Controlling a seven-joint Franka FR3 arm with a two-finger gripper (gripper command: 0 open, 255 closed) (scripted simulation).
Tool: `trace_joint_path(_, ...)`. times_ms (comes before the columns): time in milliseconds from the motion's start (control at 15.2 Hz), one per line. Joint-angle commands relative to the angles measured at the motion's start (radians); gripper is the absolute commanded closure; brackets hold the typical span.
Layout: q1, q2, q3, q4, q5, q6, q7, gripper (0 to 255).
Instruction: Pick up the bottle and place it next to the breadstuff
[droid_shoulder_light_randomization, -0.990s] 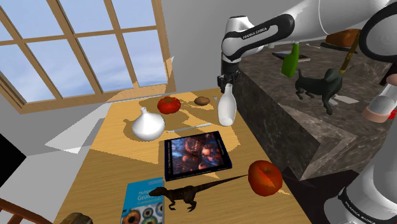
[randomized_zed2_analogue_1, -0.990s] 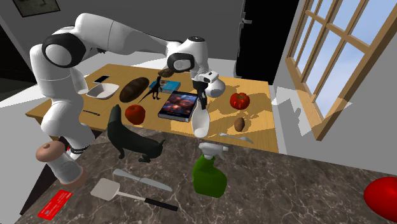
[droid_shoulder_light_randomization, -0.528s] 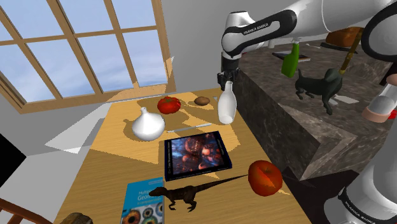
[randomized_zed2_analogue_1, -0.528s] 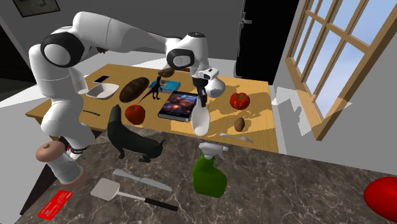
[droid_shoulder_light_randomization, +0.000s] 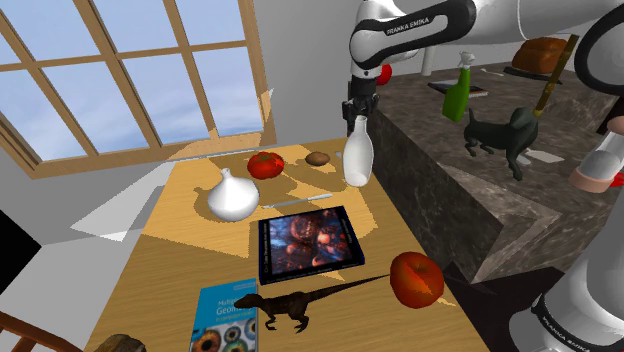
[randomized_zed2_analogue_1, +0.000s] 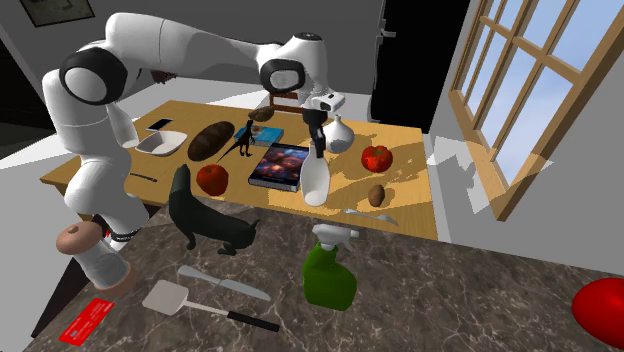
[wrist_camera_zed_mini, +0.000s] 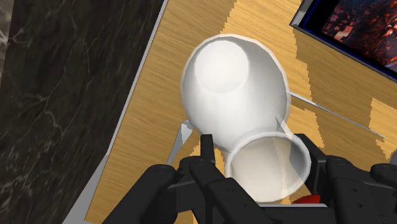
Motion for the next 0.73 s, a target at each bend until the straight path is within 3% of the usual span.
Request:
trace_joint_path(0,0.001,0.002,0.0,0.029,0.0,-0.027,0.002,255)
trace_joint_path(660,0.0,0.005,0.0,0.169,-0.002,-0.163,0.006,255)
